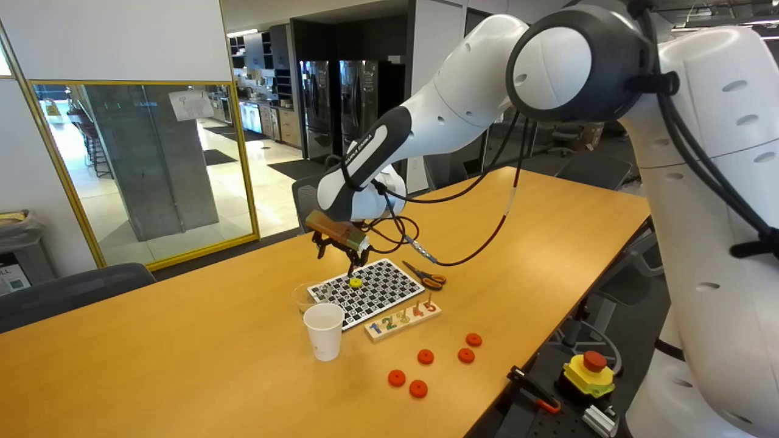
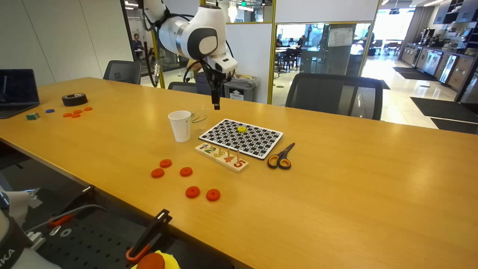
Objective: Put the round yellow blocks in the white cup then put the round orange blocks in the clear cup respectively one at a time
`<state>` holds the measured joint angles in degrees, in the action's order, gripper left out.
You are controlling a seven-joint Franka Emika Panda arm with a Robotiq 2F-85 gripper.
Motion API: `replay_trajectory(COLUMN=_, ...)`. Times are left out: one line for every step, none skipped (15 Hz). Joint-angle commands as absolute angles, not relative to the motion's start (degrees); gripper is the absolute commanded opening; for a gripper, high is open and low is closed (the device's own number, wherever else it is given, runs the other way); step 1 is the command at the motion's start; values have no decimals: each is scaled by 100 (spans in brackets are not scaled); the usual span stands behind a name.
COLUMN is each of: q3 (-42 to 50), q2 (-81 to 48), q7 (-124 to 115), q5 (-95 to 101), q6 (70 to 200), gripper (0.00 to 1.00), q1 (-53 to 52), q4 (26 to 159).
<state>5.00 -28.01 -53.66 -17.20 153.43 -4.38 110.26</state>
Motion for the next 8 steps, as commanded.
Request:
replay_trajectory(q3=762, q2=-3244, q7=-6340, q5=-1775, q6=15549, gripper=100, q1=-515, q4=10688)
replay_trajectory(q3=829, q2=-3329, q7=-6616, q5=-1764, q6=15587, gripper=100, q1=-536, q4=10650)
replay_trajectory(q3=917, q2=-3467, q7=-6948, q5=-1723, q6=15584, gripper=100, q1=-583, q4=10557)
replay_trajectory(q3=1040, q2=-3600, q7=-7305, q5=-1645, q6=15570, gripper=100, q1=-658, q4=10460)
replay_trajectory(q3=1170, q2=-3746, q7=-7676, q5=-1552, q6=15522, gripper=100, q1=-743, q4=10335)
replay_trajectory(q3=1273, q2=-3889, q7=-7986, q5=-1461, q6=15439, gripper=100, q1=-804, q4=10186)
replay_trajectory(q3=1370, q2=-4035, q7=-8270, q5=-1354, q6=15327, gripper=100, q1=-865, q4=10021)
replay_trajectory(q3=1416, q2=-4142, q7=-8493, q5=-1275, q6=15221, gripper=100, q1=-893, q4=9890)
